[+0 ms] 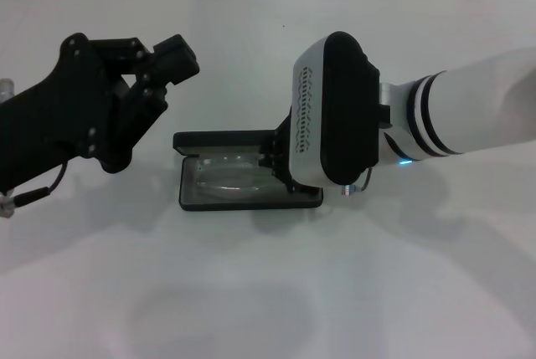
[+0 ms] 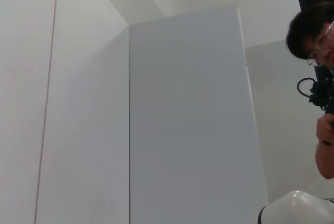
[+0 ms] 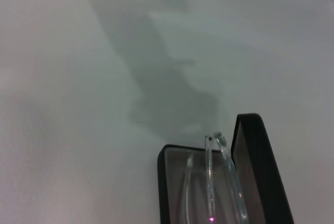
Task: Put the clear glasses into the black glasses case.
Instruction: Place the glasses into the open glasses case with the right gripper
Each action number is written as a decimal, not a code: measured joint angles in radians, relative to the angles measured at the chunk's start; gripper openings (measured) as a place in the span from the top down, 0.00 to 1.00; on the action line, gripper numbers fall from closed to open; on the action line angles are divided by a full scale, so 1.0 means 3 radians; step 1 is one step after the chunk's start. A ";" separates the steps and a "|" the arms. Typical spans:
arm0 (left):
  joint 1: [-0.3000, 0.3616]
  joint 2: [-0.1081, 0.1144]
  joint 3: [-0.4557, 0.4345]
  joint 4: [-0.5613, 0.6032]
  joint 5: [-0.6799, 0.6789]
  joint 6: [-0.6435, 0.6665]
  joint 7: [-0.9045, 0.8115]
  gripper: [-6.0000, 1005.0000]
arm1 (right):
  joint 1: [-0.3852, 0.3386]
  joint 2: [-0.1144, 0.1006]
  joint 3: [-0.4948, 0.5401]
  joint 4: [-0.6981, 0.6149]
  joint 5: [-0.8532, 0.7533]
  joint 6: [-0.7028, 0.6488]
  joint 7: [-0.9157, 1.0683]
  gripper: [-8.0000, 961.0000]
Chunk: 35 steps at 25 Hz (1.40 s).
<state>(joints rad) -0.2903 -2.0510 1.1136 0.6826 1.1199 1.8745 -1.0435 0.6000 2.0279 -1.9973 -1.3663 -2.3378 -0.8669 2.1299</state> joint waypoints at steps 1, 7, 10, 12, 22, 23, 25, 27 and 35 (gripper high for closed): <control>-0.0003 0.0000 0.0000 0.0000 0.0000 0.0000 -0.0001 0.94 | 0.0002 0.0000 0.0000 0.0007 0.0000 0.0002 0.0001 0.91; -0.0008 0.0000 0.0000 0.0000 0.0000 0.0000 -0.0001 0.94 | 0.0009 0.0000 0.0000 0.0021 0.0000 0.0007 0.0003 0.91; -0.0009 0.0000 0.0000 0.0000 0.0000 0.0000 0.0000 0.94 | 0.0026 0.0000 0.0000 0.0041 0.0000 0.0017 0.0015 0.91; -0.0009 0.0000 0.0000 0.0000 0.0000 0.0000 0.0002 0.94 | 0.0038 0.0000 0.0002 0.0052 0.0000 0.0036 0.0068 0.91; 0.0000 0.0000 0.0000 0.0000 0.0000 0.0000 0.0011 0.94 | 0.0083 0.0000 -0.0025 0.0085 0.0000 0.0070 0.0136 0.91; 0.0000 0.0000 0.0000 0.0000 0.0000 0.0000 0.0011 0.94 | 0.0087 0.0000 -0.0031 0.0094 0.0000 0.0071 0.0136 0.91; 0.0000 0.0000 0.0000 0.0000 0.0000 0.0000 0.0011 0.94 | 0.0092 0.0000 -0.0034 0.0100 0.0000 0.0072 0.0136 0.91; 0.0000 0.0000 0.0000 0.0000 0.0000 0.0000 0.0012 0.94 | 0.0092 0.0000 -0.0035 0.0101 0.0000 0.0073 0.0136 0.91; 0.0001 -0.0001 0.0000 0.0000 0.0000 0.0000 0.0012 0.94 | 0.0096 0.0000 -0.0040 0.0101 0.0000 0.0072 0.0139 0.91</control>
<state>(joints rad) -0.2899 -2.0513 1.1136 0.6826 1.1198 1.8745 -1.0400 0.6288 2.0279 -2.0092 -1.3359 -2.3378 -0.8451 2.1715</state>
